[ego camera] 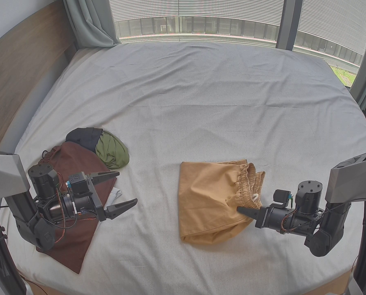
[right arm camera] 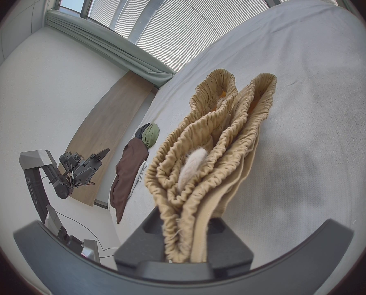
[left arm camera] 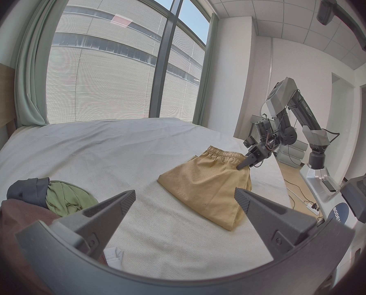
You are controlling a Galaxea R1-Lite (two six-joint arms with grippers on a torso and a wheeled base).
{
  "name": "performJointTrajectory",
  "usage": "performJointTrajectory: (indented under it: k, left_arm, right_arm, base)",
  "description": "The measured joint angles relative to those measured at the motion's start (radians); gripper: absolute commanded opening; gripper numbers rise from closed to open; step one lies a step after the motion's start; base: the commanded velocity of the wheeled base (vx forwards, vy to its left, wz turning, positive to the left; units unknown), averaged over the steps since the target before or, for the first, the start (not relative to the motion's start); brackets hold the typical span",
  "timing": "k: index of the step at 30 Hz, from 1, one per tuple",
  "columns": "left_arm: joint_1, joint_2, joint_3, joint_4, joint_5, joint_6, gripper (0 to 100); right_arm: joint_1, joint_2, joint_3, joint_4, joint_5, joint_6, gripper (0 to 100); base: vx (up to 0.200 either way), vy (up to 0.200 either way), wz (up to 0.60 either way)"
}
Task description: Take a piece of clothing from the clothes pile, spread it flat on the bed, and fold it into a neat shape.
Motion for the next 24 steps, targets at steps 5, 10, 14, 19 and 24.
performJointTrajectory:
  k: [5, 10, 14, 19, 24]
  left_arm:
    - [0.000, 0.000, -0.001, -0.001, 0.000, 0.000, 100]
    - [0.000, 0.001, -0.001, -0.001, 0.001, 0.000, 100]
    - [0.000, 0.002, 0.001, -0.002, 0.001, 0.000, 100]
    - [0.000, 0.002, 0.003, 0.000, 0.003, -0.001, 100]
    - [0.000, 0.003, 0.005, 0.000, 0.004, -0.001, 100]
  right_arm:
    - [0.008, -0.010, 0.000, 0.000, 0.000, 0.001, 0]
    - [0.012, -0.018, -0.001, 0.000, 0.000, 0.001, 0]
    - [0.013, -0.028, -0.002, 0.001, -0.001, 0.001, 0]
    - [0.022, -0.037, -0.001, 0.000, 0.000, 0.003, 0]
    - [0.025, -0.050, 0.000, 0.001, 0.000, 0.003, 0]
  base:
    - [0.000, 0.000, 0.00]
    - [0.000, 0.000, 0.00]
    - [0.000, 0.000, 0.00]
    - [0.000, 0.000, 0.00]
    - [0.000, 0.000, 0.00]
